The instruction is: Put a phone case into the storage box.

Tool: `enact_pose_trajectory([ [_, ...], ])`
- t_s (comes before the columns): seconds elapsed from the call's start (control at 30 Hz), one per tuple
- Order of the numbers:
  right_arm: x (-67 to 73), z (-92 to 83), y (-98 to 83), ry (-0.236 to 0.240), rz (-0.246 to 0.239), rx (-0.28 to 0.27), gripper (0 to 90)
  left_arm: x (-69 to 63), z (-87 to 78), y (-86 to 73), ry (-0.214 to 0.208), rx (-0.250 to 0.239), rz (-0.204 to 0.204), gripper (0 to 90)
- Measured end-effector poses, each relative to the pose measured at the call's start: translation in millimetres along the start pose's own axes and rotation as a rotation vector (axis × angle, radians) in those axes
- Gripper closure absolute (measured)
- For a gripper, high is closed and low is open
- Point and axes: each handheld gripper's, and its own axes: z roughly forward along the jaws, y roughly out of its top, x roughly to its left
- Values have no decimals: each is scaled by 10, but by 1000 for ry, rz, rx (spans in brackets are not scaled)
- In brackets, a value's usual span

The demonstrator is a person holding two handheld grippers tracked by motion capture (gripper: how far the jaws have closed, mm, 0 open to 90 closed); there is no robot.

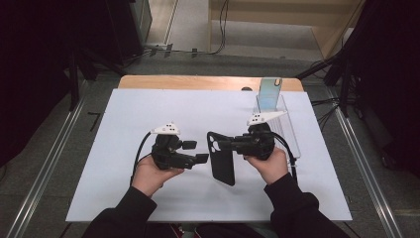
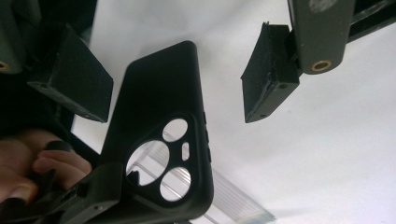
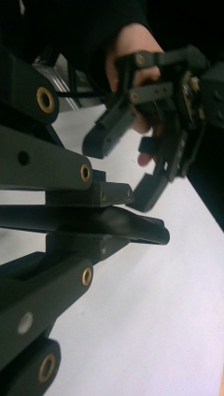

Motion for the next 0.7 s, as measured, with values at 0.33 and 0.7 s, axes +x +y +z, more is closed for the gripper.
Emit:
enact_pose_trajectory([
  [0.33,-4,-7,-52,71,-54,9,779,61,-36,104,-48,22,89,250],
  [0.7,23,38,-58,131,-94,26,778,135,7,178,-147,64,157,281],
])
